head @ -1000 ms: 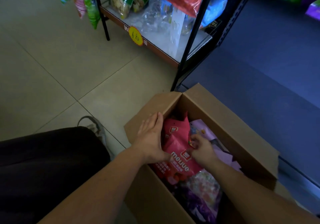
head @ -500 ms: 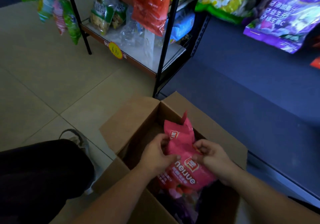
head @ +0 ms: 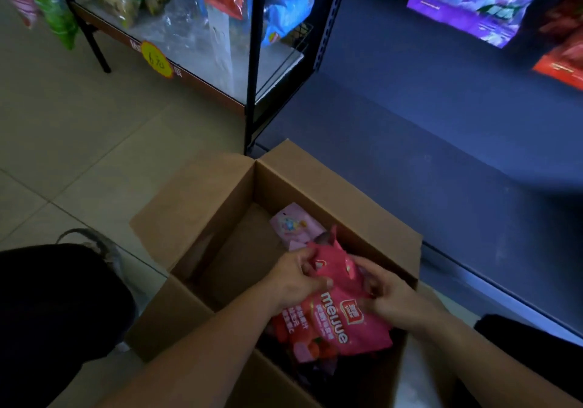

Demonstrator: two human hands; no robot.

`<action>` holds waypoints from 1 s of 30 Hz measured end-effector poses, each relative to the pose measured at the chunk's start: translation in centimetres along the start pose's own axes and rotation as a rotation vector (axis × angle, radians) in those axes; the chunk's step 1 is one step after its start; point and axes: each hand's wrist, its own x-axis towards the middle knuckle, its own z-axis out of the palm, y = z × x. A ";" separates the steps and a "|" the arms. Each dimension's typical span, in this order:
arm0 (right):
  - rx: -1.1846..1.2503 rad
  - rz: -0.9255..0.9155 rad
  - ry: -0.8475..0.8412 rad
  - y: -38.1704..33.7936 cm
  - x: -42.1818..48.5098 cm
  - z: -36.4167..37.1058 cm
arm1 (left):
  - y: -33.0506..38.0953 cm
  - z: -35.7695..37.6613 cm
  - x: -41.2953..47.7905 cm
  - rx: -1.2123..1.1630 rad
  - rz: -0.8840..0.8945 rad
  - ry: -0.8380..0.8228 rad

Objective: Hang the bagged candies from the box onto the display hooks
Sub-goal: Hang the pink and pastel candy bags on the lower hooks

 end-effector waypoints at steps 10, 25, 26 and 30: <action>0.123 0.080 0.209 0.2 1.5 -0.2 | -2.0 1.4 1.6 0.282 0.157 0.142; 0.009 0.106 0.185 -1.3 2.3 -1.3 | -1.3 1.2 0.2 -0.076 0.065 0.196; -0.010 0.116 0.160 -1.3 2.6 -1.4 | -1.2 1.3 0.1 -0.145 0.059 0.207; 0.009 0.080 0.078 -2.9 2.8 -1.6 | -0.8 1.4 0.2 -0.231 0.111 0.141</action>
